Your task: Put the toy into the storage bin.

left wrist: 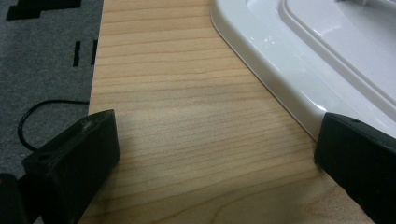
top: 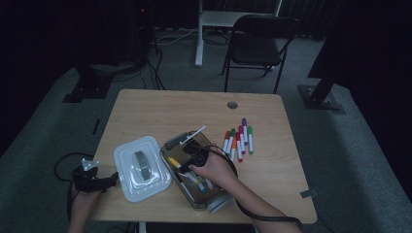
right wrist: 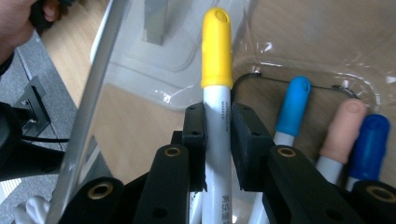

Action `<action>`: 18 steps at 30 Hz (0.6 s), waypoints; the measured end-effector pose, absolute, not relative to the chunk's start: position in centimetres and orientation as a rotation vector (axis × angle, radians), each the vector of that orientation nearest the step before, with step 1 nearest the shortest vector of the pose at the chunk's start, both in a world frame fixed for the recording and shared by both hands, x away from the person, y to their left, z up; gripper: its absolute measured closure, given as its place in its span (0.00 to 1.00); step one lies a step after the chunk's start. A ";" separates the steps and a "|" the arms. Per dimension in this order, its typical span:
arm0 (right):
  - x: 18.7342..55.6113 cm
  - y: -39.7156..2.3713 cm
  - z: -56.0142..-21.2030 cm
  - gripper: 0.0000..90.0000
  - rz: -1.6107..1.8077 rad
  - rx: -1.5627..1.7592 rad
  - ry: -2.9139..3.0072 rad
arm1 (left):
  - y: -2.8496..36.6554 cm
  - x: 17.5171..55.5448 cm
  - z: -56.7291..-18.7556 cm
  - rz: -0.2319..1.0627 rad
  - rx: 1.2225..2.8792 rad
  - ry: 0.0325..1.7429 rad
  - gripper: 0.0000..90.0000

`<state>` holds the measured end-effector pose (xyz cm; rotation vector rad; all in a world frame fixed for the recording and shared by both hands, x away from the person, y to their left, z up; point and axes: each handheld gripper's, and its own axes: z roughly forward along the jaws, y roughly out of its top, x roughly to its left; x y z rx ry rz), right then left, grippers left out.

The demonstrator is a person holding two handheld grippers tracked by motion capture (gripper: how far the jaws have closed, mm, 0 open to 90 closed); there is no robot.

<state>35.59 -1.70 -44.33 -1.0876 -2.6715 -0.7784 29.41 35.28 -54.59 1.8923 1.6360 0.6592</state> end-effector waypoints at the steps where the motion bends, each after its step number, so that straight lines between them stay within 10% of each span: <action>1: 35.7 -1.4 -44.6 0.85 -0.752 -1.081 -2.680 | 35.3 29.4 -54.6 0.659 1.892 1.637 0.01; 18: 35.3 1.1 -47.8 0.85 -0.430 -1.024 -2.803 | 35.3 29.4 -54.6 0.658 1.891 1.637 0.01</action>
